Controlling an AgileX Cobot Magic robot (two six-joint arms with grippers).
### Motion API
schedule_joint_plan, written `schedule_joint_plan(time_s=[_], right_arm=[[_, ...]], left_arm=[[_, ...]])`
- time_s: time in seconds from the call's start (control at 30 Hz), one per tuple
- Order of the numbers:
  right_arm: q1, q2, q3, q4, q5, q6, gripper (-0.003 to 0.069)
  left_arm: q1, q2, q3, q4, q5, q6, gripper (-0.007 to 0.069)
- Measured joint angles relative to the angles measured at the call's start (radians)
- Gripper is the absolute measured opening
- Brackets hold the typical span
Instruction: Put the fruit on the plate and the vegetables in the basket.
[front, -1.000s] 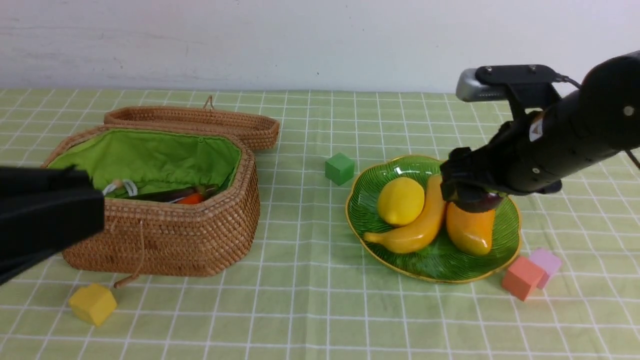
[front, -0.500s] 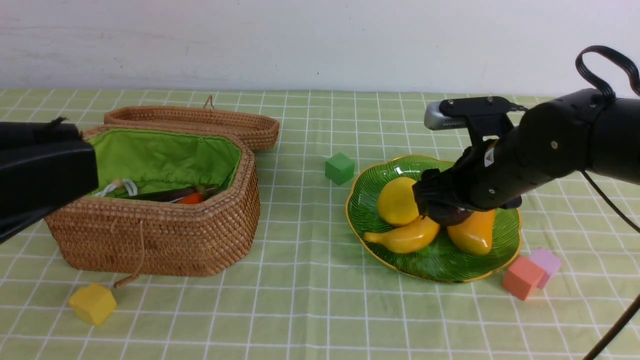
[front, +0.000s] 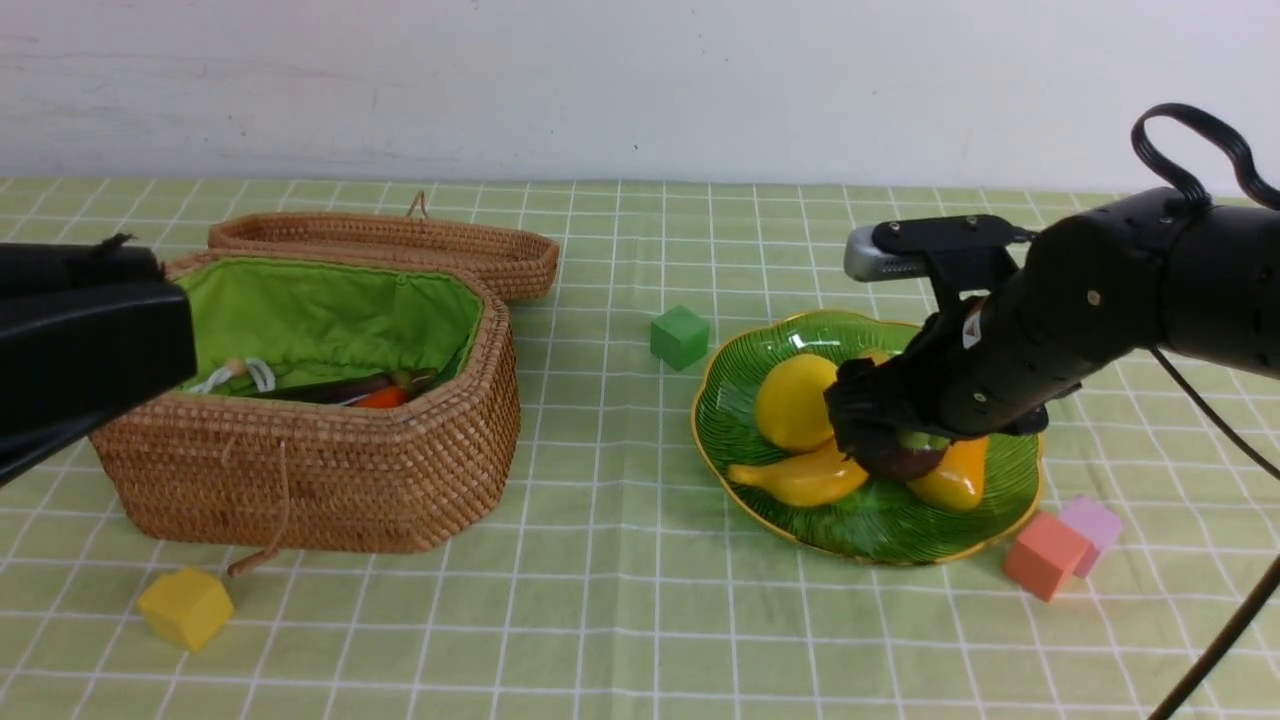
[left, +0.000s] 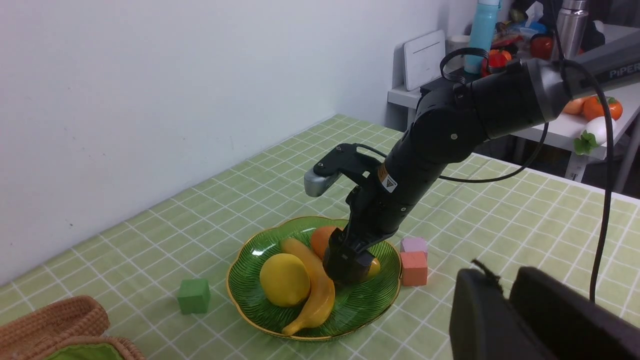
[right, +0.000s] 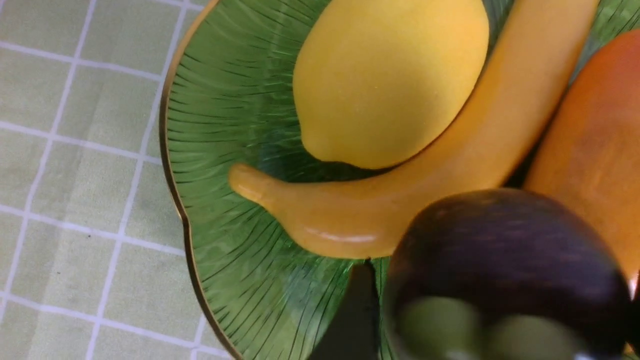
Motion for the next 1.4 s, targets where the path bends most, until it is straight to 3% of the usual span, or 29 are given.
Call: schedule_joint_plan(time_s=[0.3,0.43,0.57,0.67,0.77,0.8,0.9,1.1,1.4], right_arm=[[0.000,-0.041,0.000,0.017,0.024,0.000,0.0661],[0.000,-0.073,0.000,0.017,0.051,-0.002,0.0609],[0.000,-0.170,0.000,0.009,0.120,-0.002,0.0474],[0.000,-0.296,0.000,-0.022,0.213,-0.002,0.0283],[0.000,-0.383,0.000,-0.054,0.276,-0.002,0.0158],[0.000,-0.444,0.000,-0.072,0.316,-0.002,0.0085],[0.000,-0.545,0.000,-0.086,0.395,-0.002,-0.0008],[0.000,-0.733,0.082,-0.080,0.502,-0.002,-0.0017],[0.000,-1.103,0.389,0.009,0.546,0.038,-0.0011]], left_arm=[[0.000,0.000,0.000,0.000,-0.001,0.000,0.0092],[0.000,0.000,0.000,0.000,-0.003,0.000,0.0092],[0.000,0.000,0.000,0.000,0.008,0.000,0.0092],[0.000,0.000,0.000,0.000,0.011,0.000,0.0092],[0.000,0.000,0.000,-0.001,0.011,-0.003,0.0092],[0.000,0.000,0.000,-0.006,0.011,-0.004,0.0092],[0.000,0.000,0.000,-0.029,0.012,-0.004,0.0089],[0.000,-0.073,0.098,-0.050,-0.025,-0.004,-0.0013],[0.000,-0.410,0.431,-0.103,-0.193,-0.004,-0.0013]])
